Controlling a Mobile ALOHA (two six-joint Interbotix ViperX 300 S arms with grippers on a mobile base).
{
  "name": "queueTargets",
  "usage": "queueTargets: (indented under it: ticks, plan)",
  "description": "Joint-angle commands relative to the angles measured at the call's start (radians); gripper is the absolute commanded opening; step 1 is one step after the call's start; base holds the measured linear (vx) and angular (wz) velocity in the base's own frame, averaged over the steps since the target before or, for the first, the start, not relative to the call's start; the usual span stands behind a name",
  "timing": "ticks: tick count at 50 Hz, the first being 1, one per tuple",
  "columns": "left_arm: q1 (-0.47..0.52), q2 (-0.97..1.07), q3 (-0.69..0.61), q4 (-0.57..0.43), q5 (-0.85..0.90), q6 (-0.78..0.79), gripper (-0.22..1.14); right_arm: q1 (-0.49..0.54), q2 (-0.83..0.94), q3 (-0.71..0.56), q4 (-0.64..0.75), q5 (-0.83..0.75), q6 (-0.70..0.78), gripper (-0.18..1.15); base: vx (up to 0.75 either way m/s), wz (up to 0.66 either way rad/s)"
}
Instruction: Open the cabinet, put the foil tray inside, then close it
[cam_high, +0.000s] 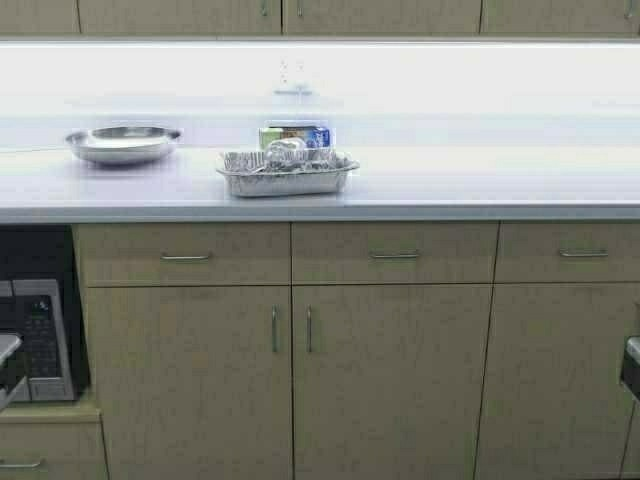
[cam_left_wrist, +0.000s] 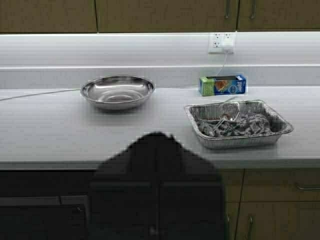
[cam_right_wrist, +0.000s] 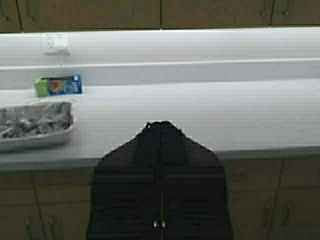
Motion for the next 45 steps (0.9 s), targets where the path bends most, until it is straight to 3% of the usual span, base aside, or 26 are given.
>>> queueTargets:
  ticks: [1,6,13,45]
  plan:
    - [-0.008,0.009,0.018,0.006,-0.021,-0.002,-0.03,0.003,0.009,0.005,0.003,-0.003,0.006,0.04,0.03,0.01]
    - [-0.006,0.009,0.018,0.008,-0.032,0.003,0.07,0.003,0.015,0.011,0.003,-0.002,0.006,0.08,0.06,0.02]
    - [-0.008,0.009,0.017,0.008,-0.032,0.006,0.02,0.003,0.020,0.012,0.003,-0.002,0.003,0.05,0.12,0.01]
    - [-0.006,0.040,0.028,0.006,-0.057,0.005,0.02,0.003,0.018,0.012,-0.003,-0.002,0.005,0.06,0.28,0.07]
